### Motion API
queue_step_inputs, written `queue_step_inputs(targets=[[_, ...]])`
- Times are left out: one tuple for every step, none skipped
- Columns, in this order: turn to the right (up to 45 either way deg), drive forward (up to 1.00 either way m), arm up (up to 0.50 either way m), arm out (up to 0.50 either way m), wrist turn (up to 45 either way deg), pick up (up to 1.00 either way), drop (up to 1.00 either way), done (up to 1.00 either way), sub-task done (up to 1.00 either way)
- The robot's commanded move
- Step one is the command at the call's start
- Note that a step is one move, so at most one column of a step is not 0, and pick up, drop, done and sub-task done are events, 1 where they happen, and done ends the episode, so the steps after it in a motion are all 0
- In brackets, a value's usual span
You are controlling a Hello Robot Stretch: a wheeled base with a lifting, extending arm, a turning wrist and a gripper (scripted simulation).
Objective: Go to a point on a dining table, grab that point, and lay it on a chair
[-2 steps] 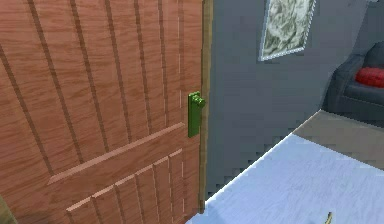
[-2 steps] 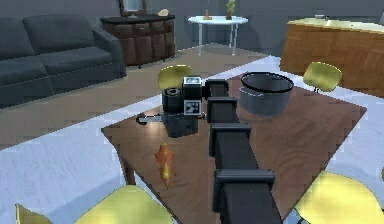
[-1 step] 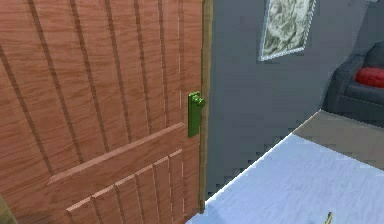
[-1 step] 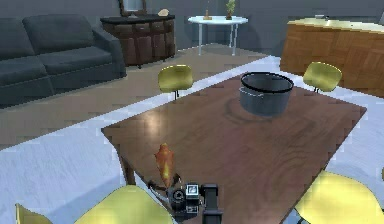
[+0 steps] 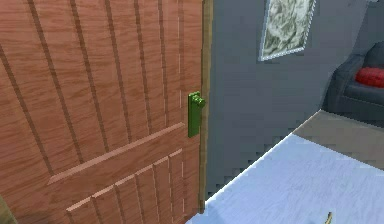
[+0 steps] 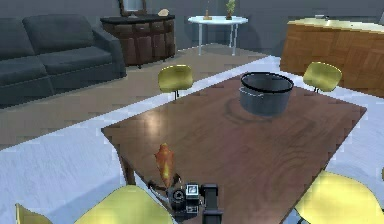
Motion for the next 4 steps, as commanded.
queue_step_inputs(targets=[[0.0,0.00,0.10,0.00,0.0,0.00,0.00,0.00,0.00],[0.0,0.00,0.22,0.00,0.0,0.00,0.00,0.00,0.00],[0.0,0.00,0.00,0.00,-45.0,0.00,0.00,0.00,0.00],[0.0,0.00,0.00,0.00,-45.0,0.00,0.00,0.00,0.00]])
